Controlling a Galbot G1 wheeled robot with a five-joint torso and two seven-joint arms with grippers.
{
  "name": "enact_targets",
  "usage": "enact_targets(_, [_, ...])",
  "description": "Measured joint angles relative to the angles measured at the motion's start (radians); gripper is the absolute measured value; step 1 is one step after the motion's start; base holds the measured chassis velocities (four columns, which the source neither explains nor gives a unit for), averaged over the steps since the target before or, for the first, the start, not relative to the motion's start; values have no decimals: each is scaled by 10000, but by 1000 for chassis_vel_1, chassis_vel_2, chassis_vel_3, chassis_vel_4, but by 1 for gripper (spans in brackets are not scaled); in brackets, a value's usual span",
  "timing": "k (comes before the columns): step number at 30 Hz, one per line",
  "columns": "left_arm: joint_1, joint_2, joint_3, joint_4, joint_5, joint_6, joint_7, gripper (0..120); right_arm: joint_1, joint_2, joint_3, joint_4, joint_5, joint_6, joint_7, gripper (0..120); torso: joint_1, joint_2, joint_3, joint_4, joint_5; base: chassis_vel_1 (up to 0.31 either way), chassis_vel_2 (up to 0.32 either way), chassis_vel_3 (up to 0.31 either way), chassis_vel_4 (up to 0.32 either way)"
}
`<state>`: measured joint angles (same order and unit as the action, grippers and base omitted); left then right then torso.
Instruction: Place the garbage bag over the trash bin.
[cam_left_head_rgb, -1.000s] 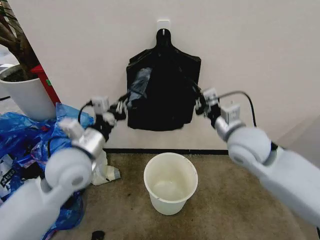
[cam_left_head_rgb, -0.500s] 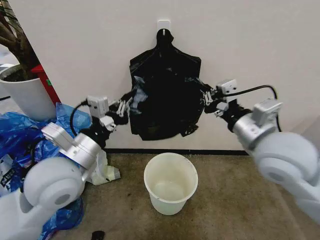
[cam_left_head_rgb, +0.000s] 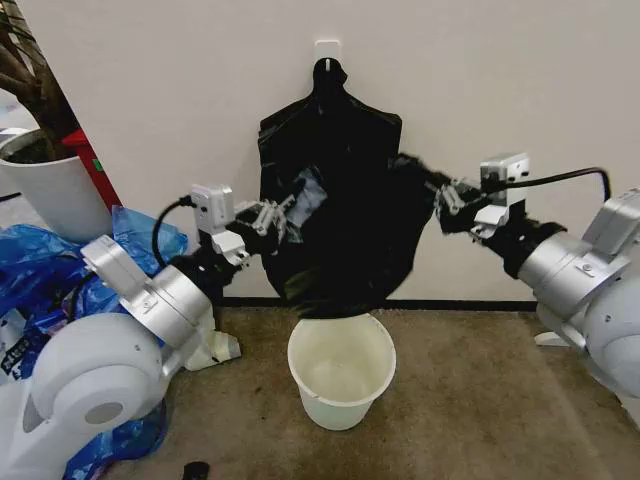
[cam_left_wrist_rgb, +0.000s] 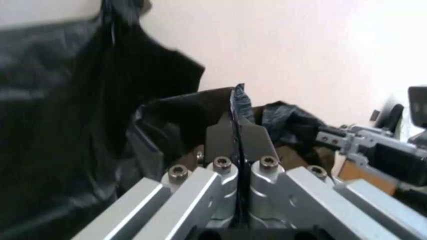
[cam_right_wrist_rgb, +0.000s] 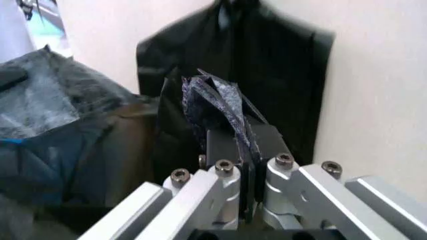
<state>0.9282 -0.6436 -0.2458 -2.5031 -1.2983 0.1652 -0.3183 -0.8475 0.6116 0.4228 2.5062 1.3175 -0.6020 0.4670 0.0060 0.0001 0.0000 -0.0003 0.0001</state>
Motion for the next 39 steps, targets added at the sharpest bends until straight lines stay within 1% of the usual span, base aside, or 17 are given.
enact_targets(3, [223,-184,123,240,67,55,27,0,-103,288,-747,-18,-92,-263,225,0,0,0,0,0,-2,0,0,0,0])
enact_targets(5, [437,-310,132,483,99,59,76,0,-181,414,-1207,-28,-437,-377,257,0,0,0,0,0,0,0,0,0,0])
enact_targets(7, [530,-392,146,627,99,60,90,0,-191,470,-1392,-31,-618,-415,259,0,0,0,0,0,0,0,0,0,0])
enact_targets(12, [830,-1016,373,1610,203,43,277,0,-230,709,-2011,-196,-1219,-454,335,0,0,-1,0,1,-4,0,0,0,0])
enact_targets(15, [829,-1123,429,1756,315,20,369,0,-240,736,-2039,-356,-1332,-454,340,0,0,-1,1,-2,-3,0,0,0,0])
enact_targets(18, [775,-1144,489,1766,356,6,432,0,-147,731,-2011,-551,-1310,-488,292,0,0,0,0,2,-2,0,0,0,0])
enact_targets(21, [609,-1049,521,1834,390,-1,484,0,-202,740,-2006,-637,-1235,-505,196,0,0,0,0,0,-2,0,0,0,0])
enact_targets(22, [525,-964,523,1882,419,-13,530,0,-238,791,-2063,-661,-1205,-506,151,0,1,0,1,-3,-1,0,0,0,0])
enact_targets(25, [440,-832,520,1974,533,-58,598,0,-252,935,-2298,-613,-1160,-478,162,0,1,0,0,-2,1,0,0,0,0])
enact_targets(27, [432,-774,484,2112,836,-149,692,0,-292,1067,-2569,-412,-1119,-346,310,0,1,-1,1,2,-2,0,0,0,0])
enact_targets(29, [446,-775,461,2129,899,-162,719,0,-302,1080,-2604,-377,-1110,-307,337,0,0,-1,0,1,-3,0,0,0,0])
enact_targets(31, [627,-781,277,2180,1242,-273,863,0,-347,1156,-2872,-119,-938,-15,573,0,0,0,0,-1,-1,0,0,0,0])
enact_targets(34, [921,-797,98,2268,1653,-415,1077,0,-339,1203,-3003,-73,-139,64,1080,0,0,0,0,1,-3,0,0,0,0])
enact_targets(35, [921,-797,98,2268,1653,-415,1077,0,-339,1203,-3003,-73,-139,64,1080,0,0,0,0,1,-3,0,0,0,0])
enact_targets(36, [1101,-832,37,2295,1922,-487,1163,0,-359,1230,-3119,-73,547,123,1540,0,1,-1,0,1,-3,0,0,0,0])
enact_targets(39, [1430,-937,-46,2252,2337,-542,1225,0,-446,1384,-3330,-72,1093,198,2099,0,0,0,0,-2,0,0,0,0,0])
